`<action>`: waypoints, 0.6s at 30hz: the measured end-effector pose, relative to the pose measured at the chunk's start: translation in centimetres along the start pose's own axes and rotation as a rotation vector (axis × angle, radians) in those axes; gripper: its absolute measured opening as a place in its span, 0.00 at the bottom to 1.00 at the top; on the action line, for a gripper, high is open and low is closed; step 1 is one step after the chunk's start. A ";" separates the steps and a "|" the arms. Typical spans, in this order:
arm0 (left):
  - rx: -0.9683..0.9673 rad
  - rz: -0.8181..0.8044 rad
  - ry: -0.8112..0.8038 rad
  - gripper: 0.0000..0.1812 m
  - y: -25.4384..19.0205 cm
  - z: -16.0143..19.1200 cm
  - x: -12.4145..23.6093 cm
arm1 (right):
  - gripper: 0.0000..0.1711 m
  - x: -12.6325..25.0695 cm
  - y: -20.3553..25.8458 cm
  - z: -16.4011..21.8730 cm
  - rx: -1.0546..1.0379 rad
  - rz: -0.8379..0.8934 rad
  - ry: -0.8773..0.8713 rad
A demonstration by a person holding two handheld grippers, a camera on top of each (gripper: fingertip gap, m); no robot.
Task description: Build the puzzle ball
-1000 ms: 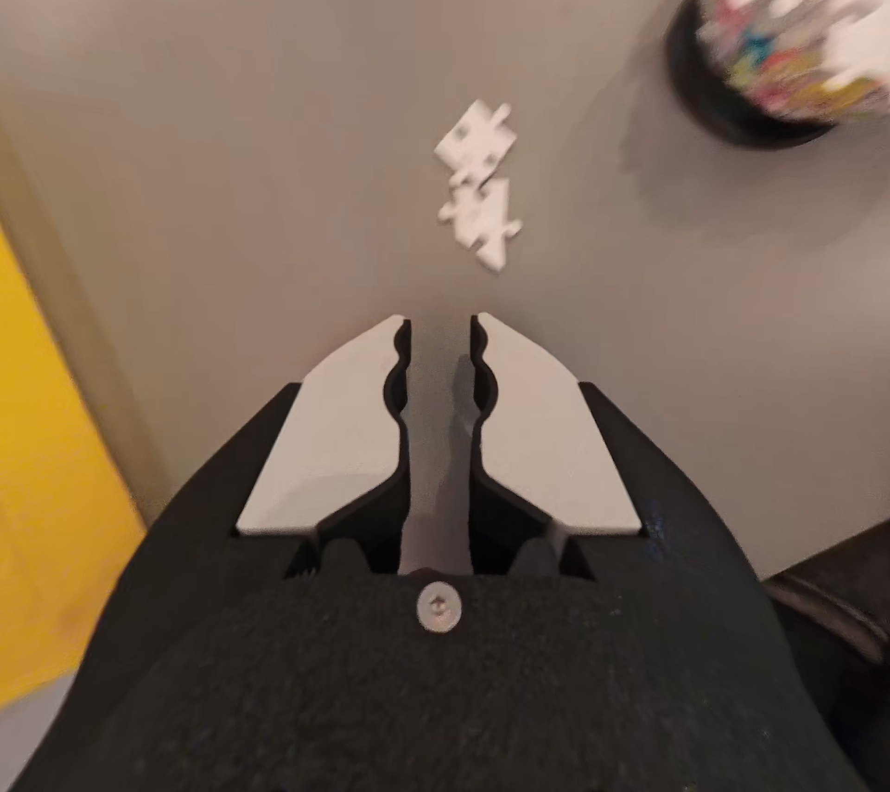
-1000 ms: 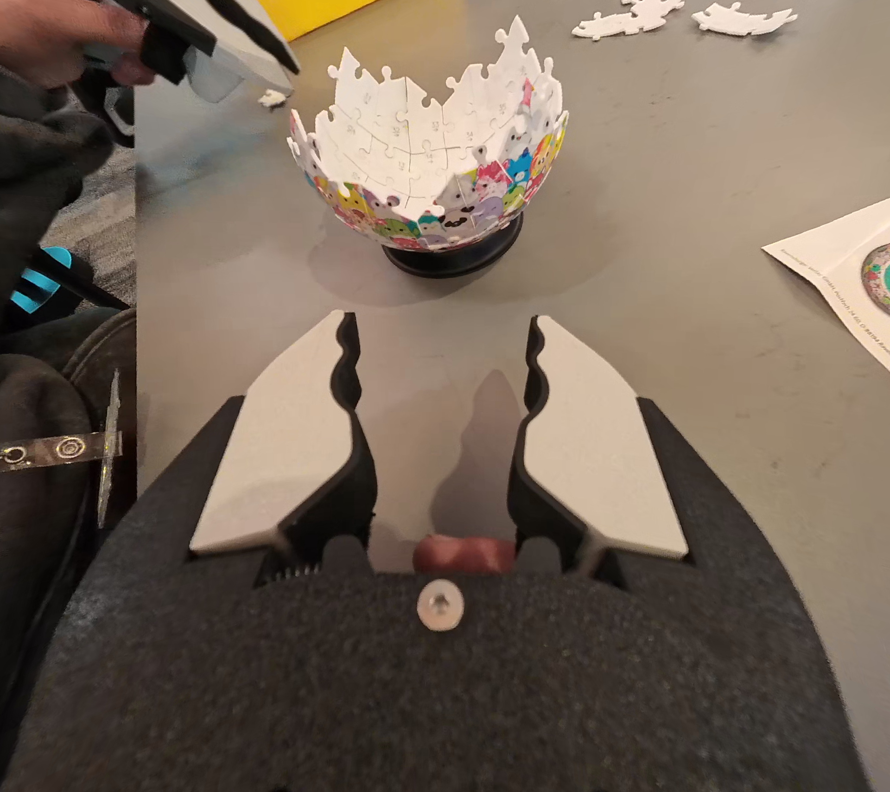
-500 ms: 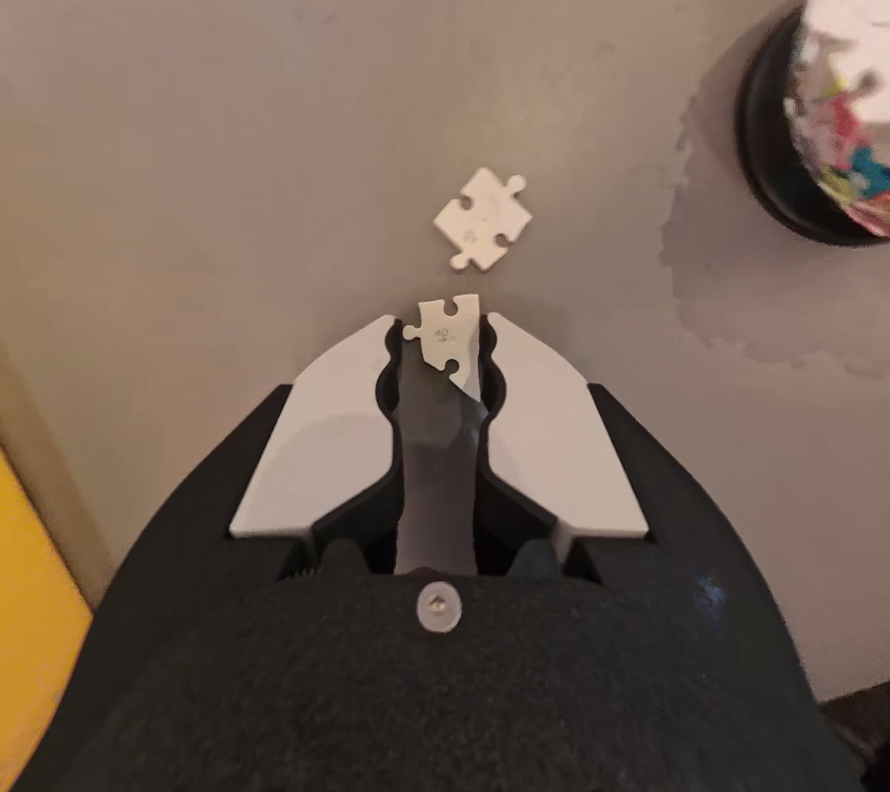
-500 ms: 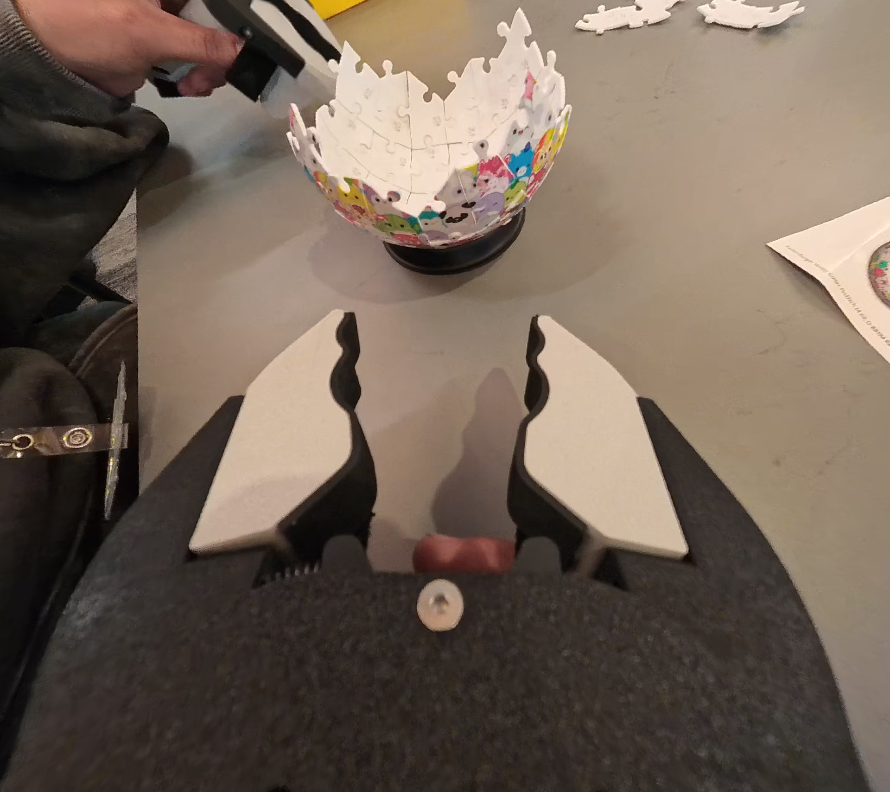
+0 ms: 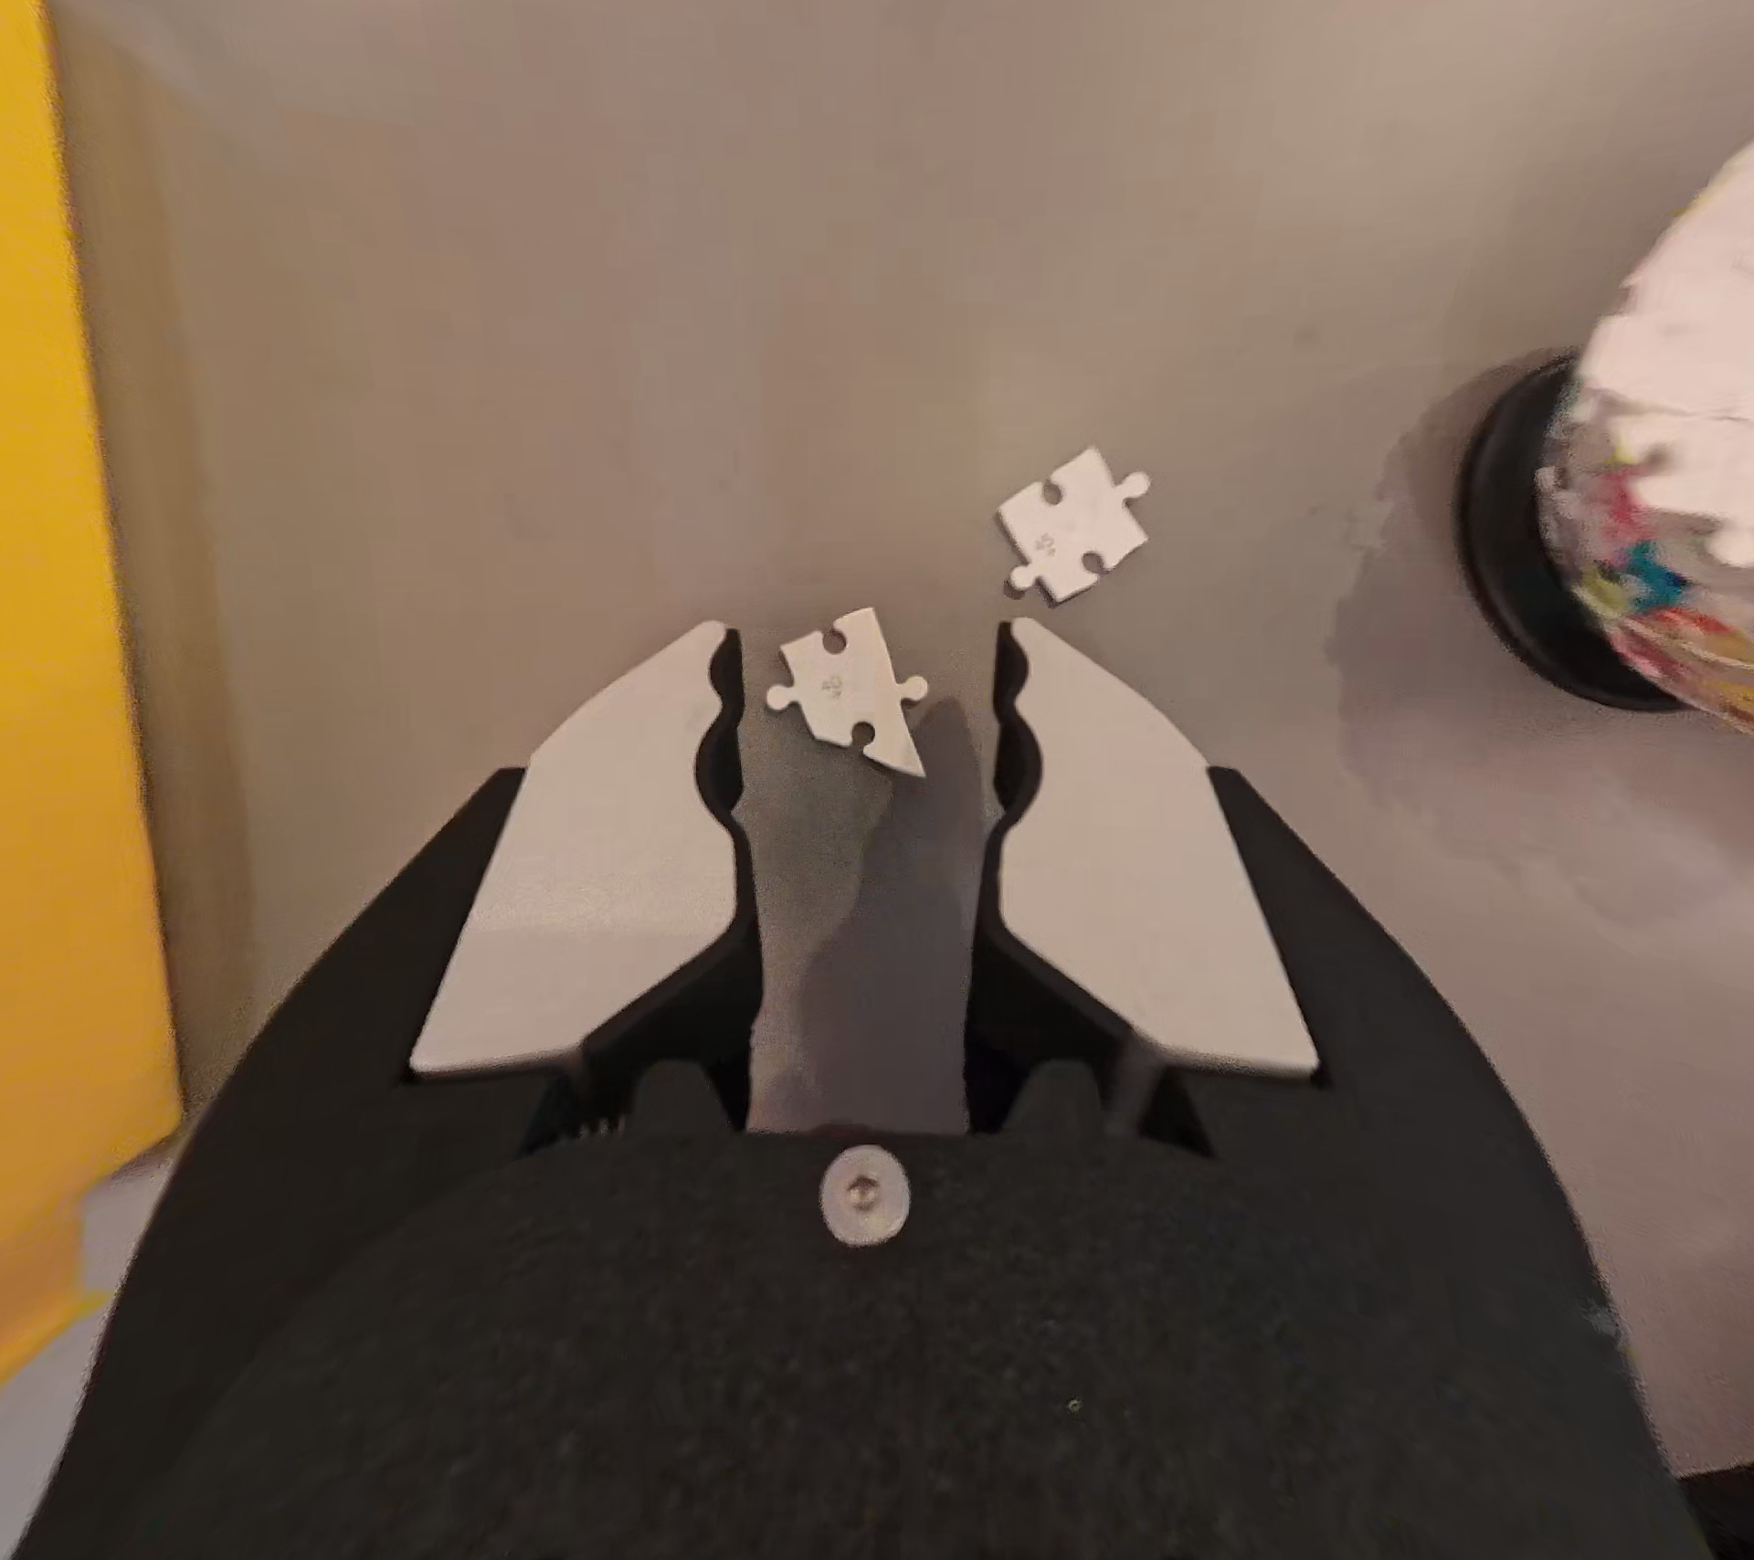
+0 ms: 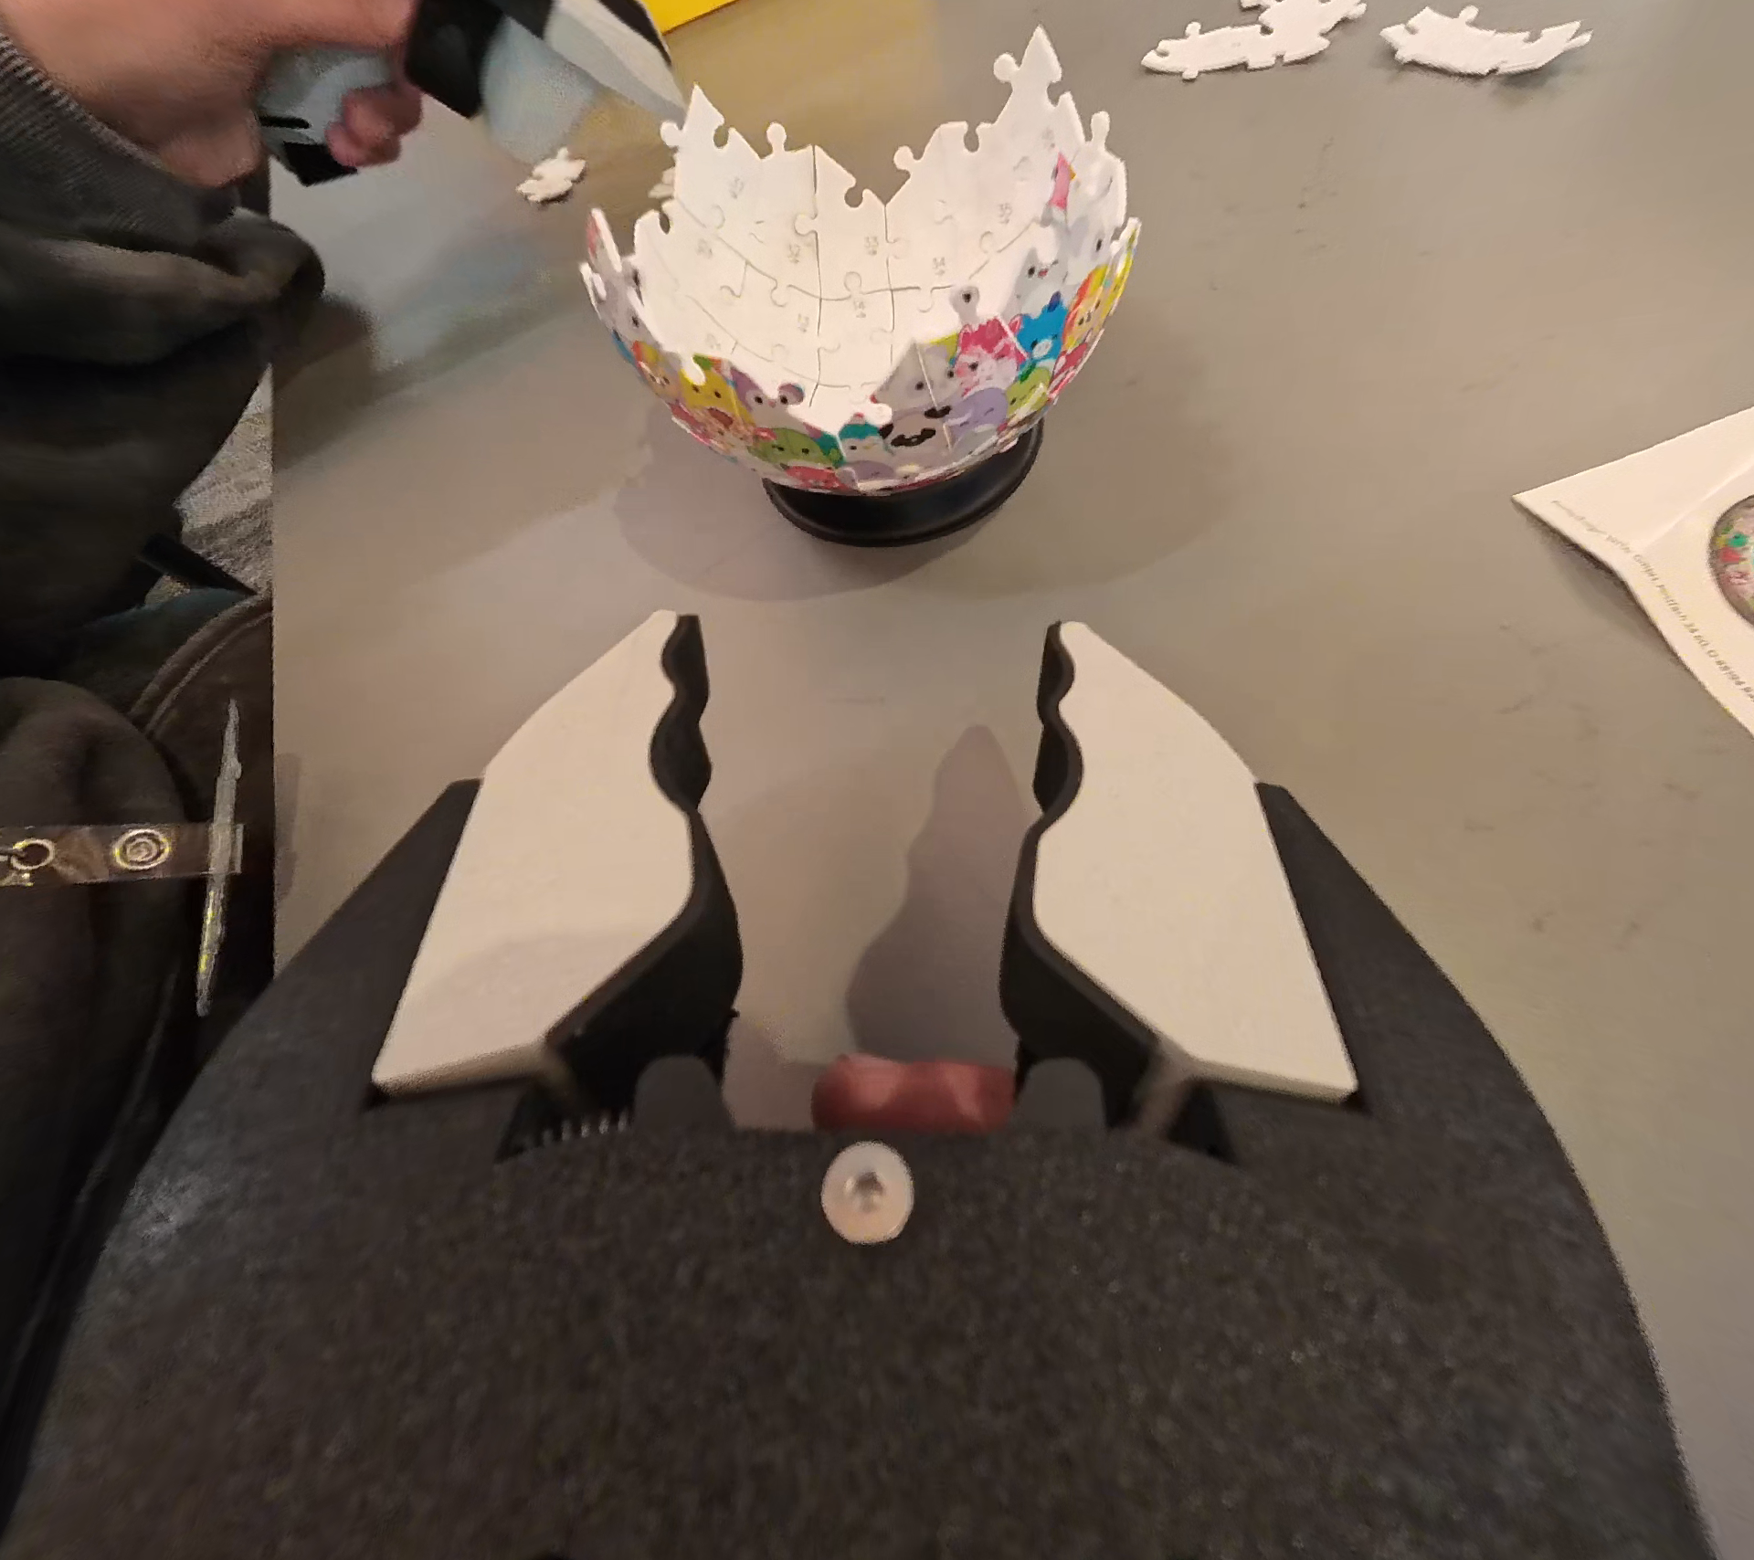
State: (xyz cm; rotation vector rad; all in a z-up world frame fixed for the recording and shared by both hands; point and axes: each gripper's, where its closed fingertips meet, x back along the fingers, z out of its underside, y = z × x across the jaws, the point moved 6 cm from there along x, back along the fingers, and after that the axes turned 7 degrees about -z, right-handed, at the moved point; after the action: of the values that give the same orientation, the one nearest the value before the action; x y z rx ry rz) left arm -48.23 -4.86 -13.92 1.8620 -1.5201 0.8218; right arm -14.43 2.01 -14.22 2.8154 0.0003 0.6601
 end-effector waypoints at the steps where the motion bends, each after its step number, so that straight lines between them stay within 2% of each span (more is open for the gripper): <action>1: -0.010 0.001 -0.067 0.31 0.1 -0.2 1.1 | 0.39 0.1 0.0 -0.1 0.004 0.005 -0.010; 3: -0.008 0.008 -0.190 0.36 0.5 0.2 3.4 | 0.40 0.3 -0.2 -0.5 0.013 0.023 -0.037; 5: 0.016 0.060 -0.235 0.44 1.0 1.8 5.0 | 0.40 0.6 -0.3 -0.8 0.026 0.048 -0.065; 6: 0.023 0.103 -0.245 0.45 1.2 2.8 5.5 | 0.39 0.7 -0.4 -1.0 0.033 0.061 -0.073; 10: -0.015 0.244 -0.294 0.38 1.1 5.5 5.8 | 0.37 0.6 -0.9 -0.9 0.054 0.107 -0.059; 12: -0.107 0.314 -0.283 0.38 -0.1 4.5 5.6 | 0.37 0.3 -1.0 -0.9 0.057 0.108 -0.045; 15: -0.329 0.323 -0.243 0.37 -1.7 2.1 4.1 | 0.37 -0.2 -0.9 -1.1 0.068 0.101 -0.037; 18: -0.376 0.366 -0.154 0.38 -2.2 0.7 2.4 | 0.37 -0.4 -0.5 -1.2 0.085 0.091 -0.034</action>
State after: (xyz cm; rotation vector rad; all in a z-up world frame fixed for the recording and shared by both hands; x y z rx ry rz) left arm -45.60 -6.48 -12.66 1.4208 -1.9928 0.5044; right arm -15.32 2.74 -13.45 2.9225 -0.1088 0.6462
